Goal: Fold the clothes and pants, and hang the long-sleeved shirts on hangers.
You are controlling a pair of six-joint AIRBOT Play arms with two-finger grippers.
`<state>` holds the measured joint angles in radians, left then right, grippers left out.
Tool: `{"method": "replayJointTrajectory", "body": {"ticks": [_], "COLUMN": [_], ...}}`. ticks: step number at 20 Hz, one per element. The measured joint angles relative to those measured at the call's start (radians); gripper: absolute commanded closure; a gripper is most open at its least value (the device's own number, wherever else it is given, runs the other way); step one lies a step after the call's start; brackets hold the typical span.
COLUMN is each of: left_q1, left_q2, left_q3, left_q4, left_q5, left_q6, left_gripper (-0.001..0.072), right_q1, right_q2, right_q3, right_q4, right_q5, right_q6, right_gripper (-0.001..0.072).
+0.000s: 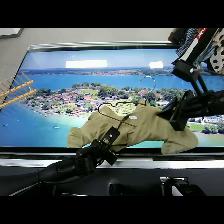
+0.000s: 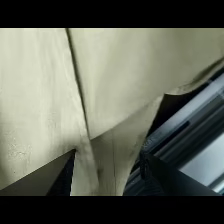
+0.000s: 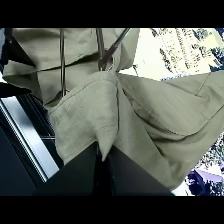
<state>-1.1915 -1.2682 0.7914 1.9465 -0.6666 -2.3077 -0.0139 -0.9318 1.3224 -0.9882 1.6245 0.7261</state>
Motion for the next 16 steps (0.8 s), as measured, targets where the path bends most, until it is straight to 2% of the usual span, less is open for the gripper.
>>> {"method": "replayJointTrajectory", "body": {"ticks": [1, 3, 10, 16], "left_q1": [0.003, 0.015, 0.098, 0.132], "left_q2": [-0.016, -0.042, -0.058, 0.047], "left_q3": [0.0, 0.002, 0.042, 0.064], "left_q4": [0.003, 0.008, 0.013, 0.004], "left_q5": [0.0, -0.004, -0.082, -0.169], "left_q6": [-0.003, -0.008, -0.015, -0.014], "left_gripper": [0.0294, 0.0679, 0.0691, 0.0692], "right_q1": [0.0, 0.0, 0.0, 0.0], "right_q2": [0.0, 0.0, 0.0, 0.0], "right_q3": [0.0, 0.0, 0.0, 0.0], "right_q4": [0.0, 0.0, 0.0, 0.0], "right_q5": [0.0, 0.0, 0.006, 0.023], "right_q6": [0.002, 0.01, 0.021, 0.025], "right_gripper": [0.0688, 0.0688, 0.0688, 0.0689]}}
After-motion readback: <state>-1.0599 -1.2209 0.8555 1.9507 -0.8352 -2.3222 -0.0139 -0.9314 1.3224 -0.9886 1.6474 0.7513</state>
